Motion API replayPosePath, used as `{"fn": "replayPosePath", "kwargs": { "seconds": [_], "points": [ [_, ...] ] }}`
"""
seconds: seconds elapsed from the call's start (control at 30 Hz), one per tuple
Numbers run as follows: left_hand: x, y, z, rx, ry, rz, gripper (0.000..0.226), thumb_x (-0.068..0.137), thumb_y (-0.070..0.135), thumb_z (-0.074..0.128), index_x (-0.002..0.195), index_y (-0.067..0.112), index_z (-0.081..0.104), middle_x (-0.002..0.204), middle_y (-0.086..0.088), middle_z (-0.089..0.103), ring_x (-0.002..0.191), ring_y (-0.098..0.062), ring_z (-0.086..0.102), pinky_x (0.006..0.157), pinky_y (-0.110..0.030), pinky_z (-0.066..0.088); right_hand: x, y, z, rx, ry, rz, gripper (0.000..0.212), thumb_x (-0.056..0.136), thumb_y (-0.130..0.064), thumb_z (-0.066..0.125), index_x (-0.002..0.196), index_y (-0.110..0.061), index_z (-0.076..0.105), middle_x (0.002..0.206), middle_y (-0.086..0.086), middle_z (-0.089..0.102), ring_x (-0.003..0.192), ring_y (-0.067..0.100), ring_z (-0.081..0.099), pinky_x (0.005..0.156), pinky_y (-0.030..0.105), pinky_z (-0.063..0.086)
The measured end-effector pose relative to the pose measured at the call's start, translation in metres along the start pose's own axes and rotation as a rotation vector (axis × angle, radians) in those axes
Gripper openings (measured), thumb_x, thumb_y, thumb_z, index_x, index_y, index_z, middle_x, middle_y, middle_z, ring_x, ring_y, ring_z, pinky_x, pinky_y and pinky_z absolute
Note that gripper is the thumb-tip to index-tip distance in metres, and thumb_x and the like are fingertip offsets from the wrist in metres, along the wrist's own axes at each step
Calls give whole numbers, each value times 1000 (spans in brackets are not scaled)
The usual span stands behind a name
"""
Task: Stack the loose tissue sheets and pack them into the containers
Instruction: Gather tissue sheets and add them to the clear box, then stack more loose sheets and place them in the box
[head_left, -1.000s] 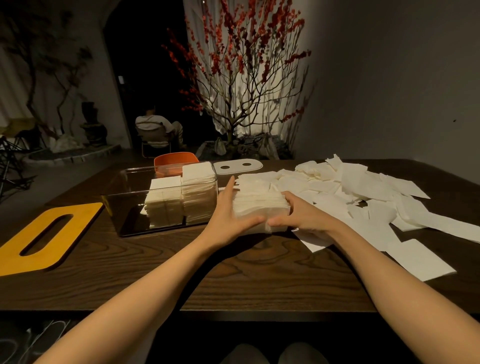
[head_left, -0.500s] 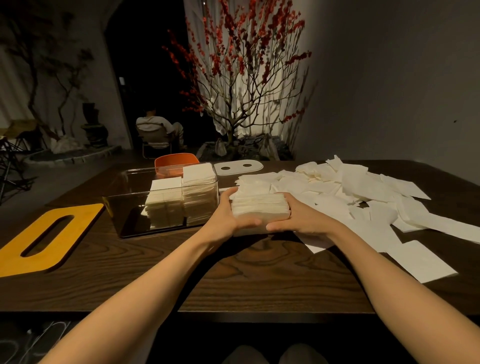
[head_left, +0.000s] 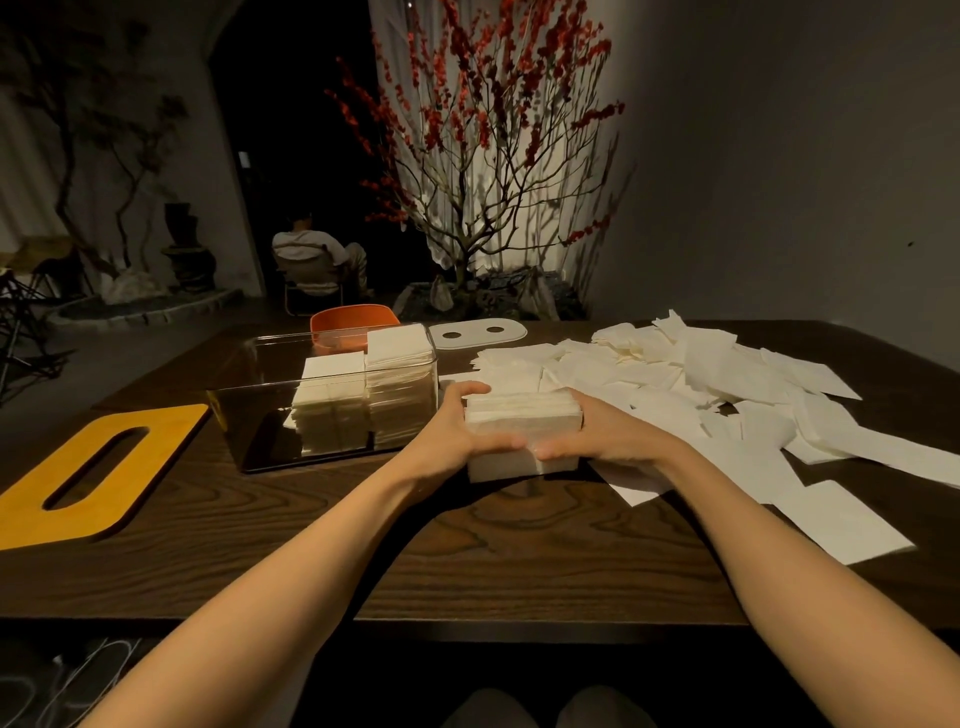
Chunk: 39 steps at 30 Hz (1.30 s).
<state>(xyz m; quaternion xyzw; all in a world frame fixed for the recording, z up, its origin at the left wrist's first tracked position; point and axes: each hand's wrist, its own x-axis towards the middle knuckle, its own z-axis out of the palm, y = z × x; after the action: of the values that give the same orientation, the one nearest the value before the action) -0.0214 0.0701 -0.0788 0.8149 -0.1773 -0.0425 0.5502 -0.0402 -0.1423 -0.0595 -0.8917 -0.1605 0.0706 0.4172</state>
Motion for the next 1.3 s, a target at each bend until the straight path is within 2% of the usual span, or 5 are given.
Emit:
{"fn": "replayPosePath", "kwargs": {
  "seconds": [0.23, 0.47, 0.67, 0.97, 1.3],
  "points": [
    [-11, 13, 2, -59, -175, 200, 63, 78, -4, 73, 135, 7, 49, 132, -2, 60, 122, -12, 56, 99, -21, 45, -2, 1, 2, -55, -12, 13, 93, 76, -32, 80, 147, -22, 20, 135, -8, 38, 119, 5, 38, 85, 2, 31],
    [-4, 4, -1, 52, -107, 162, 57, 76, 22, 80, 129, 23, 57, 128, 7, 62, 116, -2, 58, 100, -21, 45, -7, -8, 11, 72, 54, 48, 31, 90, -31, 64, 119, -27, 56, 118, -11, 61, 92, -6, 57, 81, 5, 44],
    [-17, 23, 0, -27, 33, 97, 31, 83, 35, 73, 112, 31, 64, 105, 15, 70, 91, 4, 66, 74, -12, 50, -7, -22, 14, 297, 132, 111, 68, 77, -66, 61, 131, -27, 53, 126, -5, 58, 117, 17, 54, 106, 40, 41],
    [-36, 64, -46, -1, 180, -43, 34, 84, 39, 71, 110, 20, 59, 90, 8, 64, 79, -4, 59, 56, -13, 48, 12, -74, 19, 461, 173, 92, 27, 94, -45, 52, 111, -24, 55, 103, -2, 63, 88, 10, 61, 65, 20, 53],
    [-34, 82, -108, -112, 343, -341, 59, 77, 43, 76, 115, 6, 50, 104, -10, 60, 81, -19, 62, 69, -26, 56, 55, -126, 42, 202, 343, 25, 57, 92, -54, 51, 125, -7, 55, 126, 5, 55, 118, 25, 51, 94, 35, 42]
  ]
}}
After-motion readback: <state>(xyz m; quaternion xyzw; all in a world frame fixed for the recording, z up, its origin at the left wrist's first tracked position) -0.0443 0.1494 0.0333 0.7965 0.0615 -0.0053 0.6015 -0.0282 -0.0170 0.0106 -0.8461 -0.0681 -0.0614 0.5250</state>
